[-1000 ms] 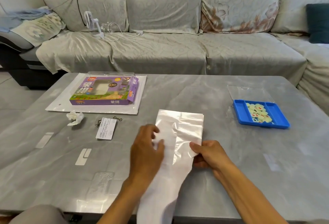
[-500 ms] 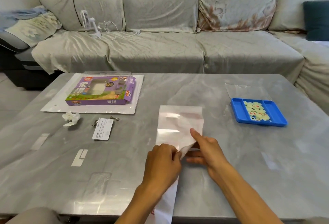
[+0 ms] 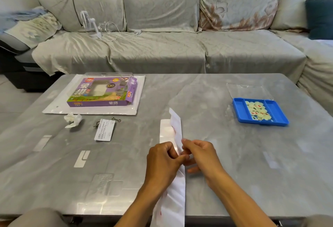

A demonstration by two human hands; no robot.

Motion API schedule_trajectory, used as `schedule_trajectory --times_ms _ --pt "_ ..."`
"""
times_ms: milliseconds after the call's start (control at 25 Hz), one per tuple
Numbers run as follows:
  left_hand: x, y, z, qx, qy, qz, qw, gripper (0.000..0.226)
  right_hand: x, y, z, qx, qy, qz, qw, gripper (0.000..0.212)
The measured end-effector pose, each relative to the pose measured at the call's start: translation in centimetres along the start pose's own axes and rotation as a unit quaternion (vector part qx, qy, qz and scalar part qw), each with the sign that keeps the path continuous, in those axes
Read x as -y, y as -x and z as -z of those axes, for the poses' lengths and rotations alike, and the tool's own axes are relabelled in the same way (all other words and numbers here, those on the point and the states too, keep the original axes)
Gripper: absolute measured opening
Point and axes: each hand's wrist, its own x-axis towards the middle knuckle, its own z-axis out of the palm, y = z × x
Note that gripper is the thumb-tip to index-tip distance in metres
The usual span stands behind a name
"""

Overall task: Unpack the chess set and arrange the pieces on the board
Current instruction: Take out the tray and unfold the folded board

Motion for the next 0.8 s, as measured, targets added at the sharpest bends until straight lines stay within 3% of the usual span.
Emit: schedule_trajectory --times_ms 80,240,360,480,640,800 --pt "0.3 -0.1 -0.2 -0.003 0.012 0.005 1.000 0.045 -0.2 0.0 -0.1 0.011 0.054 0.000 0.998 0.032" --pt "0.7 0.4 -1.0 0.013 0.017 0.019 1.000 0.037 -0.9 -0.4 -0.6 -0.017 0.122 0.014 0.992 0.015" --pt "1.5 0.2 -1.0 0.049 0.102 0.066 0.991 0.033 -0.9 -0.4 -0.1 0.001 0.026 -0.018 1.000 0.017" --pt "1.5 0.2 -0.2 0.065 0.244 0.139 0.958 0.032 -0.8 -0.3 0.5 0.005 -0.089 -0.080 0.993 0.016" --pt "2.1 -0.8 1.6 0.016 0.371 0.263 0.890 0.033 -0.8 -1.2 1.9 -0.060 -0.138 -0.085 0.985 0.021" --pt "6.0 -3.3 7.2 -0.096 0.384 0.235 0.888 0.027 0.0 -2.8 5.9 -0.092 -0.083 -0.108 0.986 0.010"
